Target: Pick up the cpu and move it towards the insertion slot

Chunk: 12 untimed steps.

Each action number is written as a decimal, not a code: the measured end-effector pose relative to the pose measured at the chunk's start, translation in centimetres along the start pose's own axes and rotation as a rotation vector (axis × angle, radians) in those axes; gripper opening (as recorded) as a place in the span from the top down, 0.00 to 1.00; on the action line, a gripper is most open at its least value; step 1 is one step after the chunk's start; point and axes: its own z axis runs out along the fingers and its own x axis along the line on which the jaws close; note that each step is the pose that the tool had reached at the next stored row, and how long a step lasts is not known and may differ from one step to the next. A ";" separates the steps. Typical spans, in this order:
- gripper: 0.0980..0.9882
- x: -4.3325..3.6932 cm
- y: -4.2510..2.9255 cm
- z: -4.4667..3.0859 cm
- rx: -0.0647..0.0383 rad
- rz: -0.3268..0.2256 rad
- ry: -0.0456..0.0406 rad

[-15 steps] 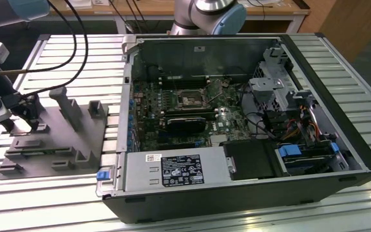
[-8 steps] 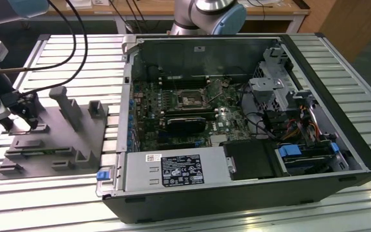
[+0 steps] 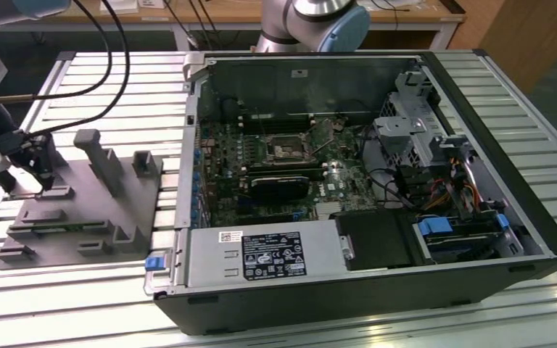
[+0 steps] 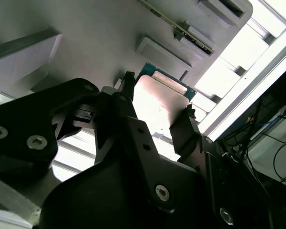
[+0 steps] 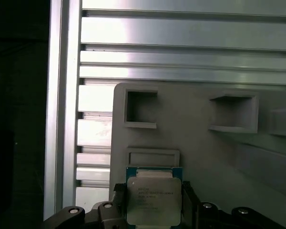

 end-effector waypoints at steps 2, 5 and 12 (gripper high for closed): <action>0.50 0.00 0.00 -0.48 0.000 0.000 0.0001; 0.50 0.01 0.01 -1.28 0.000 0.000 0.0000; 0.50 0.03 0.02 -3.40 0.000 0.000 0.0001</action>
